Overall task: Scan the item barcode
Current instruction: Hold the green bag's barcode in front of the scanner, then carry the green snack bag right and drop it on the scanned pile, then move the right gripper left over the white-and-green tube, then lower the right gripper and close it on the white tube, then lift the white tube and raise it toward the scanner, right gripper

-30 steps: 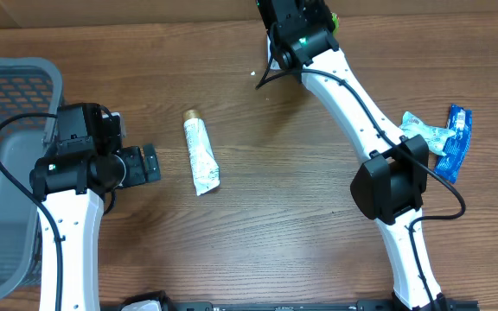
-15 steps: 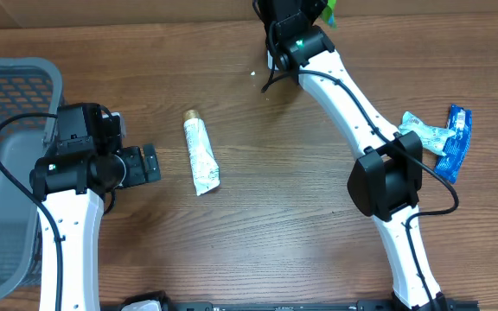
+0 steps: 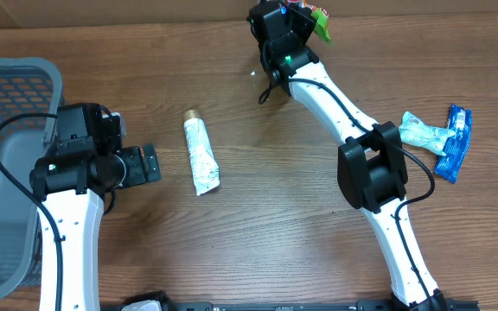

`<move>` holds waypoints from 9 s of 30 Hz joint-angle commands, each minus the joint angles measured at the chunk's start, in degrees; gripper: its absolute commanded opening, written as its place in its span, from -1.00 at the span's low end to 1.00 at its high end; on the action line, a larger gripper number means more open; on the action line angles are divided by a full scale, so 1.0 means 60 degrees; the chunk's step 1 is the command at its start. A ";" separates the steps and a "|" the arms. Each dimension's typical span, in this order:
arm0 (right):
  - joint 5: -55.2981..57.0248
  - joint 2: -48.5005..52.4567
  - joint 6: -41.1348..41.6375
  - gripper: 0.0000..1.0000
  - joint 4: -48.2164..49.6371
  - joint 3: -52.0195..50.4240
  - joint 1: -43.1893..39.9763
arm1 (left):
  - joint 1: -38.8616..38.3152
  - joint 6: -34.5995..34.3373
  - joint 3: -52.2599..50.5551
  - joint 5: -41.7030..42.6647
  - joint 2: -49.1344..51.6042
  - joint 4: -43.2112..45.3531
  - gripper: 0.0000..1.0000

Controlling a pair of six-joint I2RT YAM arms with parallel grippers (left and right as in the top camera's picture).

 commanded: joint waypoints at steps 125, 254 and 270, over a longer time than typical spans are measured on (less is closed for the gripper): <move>-1.3027 -0.4630 1.0324 0.82 -0.3789 -0.5406 0.1209 | -0.0011 0.0178 0.0007 0.0098 -0.0022 0.0000 1.00; -2.2669 -0.7224 0.7005 -0.93 -0.5107 -0.4976 -0.2900 | -0.0011 0.0178 0.0007 0.0098 -0.0022 0.0000 0.99; -2.2119 -0.7224 0.7522 -0.93 -0.4947 -0.4976 -0.3027 | -0.0011 0.0178 0.0007 0.0098 -0.0022 0.0000 0.99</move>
